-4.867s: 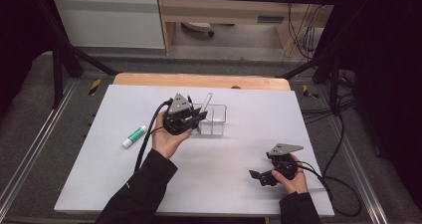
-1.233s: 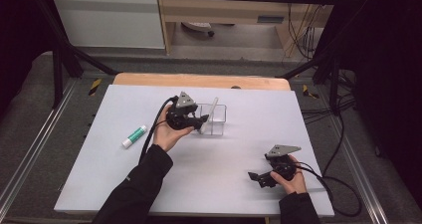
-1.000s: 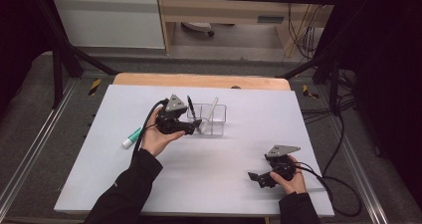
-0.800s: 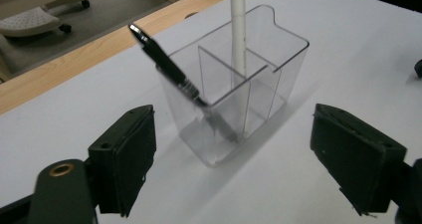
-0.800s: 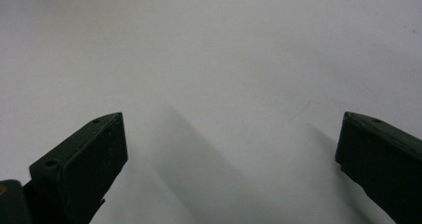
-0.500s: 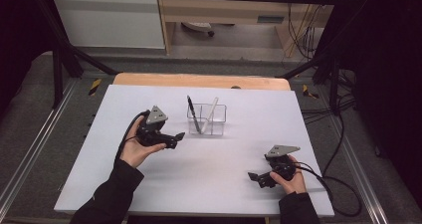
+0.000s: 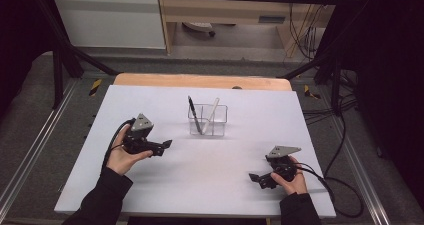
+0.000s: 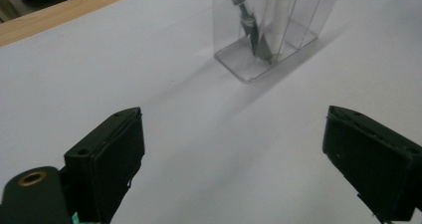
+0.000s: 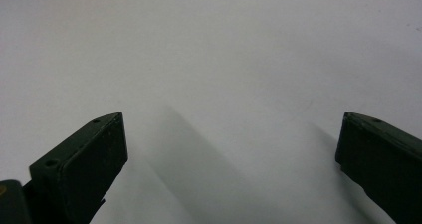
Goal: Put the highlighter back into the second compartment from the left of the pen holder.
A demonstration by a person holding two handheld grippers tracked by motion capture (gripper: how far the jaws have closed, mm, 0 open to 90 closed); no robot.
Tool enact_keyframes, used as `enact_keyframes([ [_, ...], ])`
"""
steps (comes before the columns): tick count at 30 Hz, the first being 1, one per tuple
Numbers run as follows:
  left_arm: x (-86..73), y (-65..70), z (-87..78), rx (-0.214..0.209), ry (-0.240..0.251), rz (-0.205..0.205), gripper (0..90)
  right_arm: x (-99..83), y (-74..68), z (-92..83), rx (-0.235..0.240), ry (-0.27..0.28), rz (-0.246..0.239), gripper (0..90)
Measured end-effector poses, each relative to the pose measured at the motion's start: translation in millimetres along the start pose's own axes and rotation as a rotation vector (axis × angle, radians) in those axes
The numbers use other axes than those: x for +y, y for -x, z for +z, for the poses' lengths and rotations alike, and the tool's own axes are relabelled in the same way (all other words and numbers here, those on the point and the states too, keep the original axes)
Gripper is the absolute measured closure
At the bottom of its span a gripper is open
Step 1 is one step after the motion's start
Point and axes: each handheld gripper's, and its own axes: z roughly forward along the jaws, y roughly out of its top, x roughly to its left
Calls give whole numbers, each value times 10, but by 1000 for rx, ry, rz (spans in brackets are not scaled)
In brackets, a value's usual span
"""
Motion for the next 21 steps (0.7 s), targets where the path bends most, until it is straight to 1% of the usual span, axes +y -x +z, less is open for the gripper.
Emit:
enact_keyframes([
  [2, -30, -54, -14, 2, -10, 1, 93, 2, 3, -4, -4, -1, 3, 6],
  [7, -144, -187, -22, 26, -45, -5, 97, 2, 5, -3, -6, -3, 4, 6],
  [12, -242, -312, -34, 41, -62, -26, 119, 1, 6, 1, -5, -6, 0, 6],
  [15, -275, -394, -37, 36, -62, -44, 161, -1, 8, 2, -6, -6, -4, 6],
  [17, -286, -448, -41, 47, -65, -58, 174, -1, 7, 3, -5, -7, -3, 6],
  [19, -295, -497, -55, 51, -67, -82, 210, -2, 7, 3, -5, -6, -3, 6],
  [21, -304, -541, -67, 48, -58, -93, 254, -1, 5, 3, -2, -6, -2, 6],
])
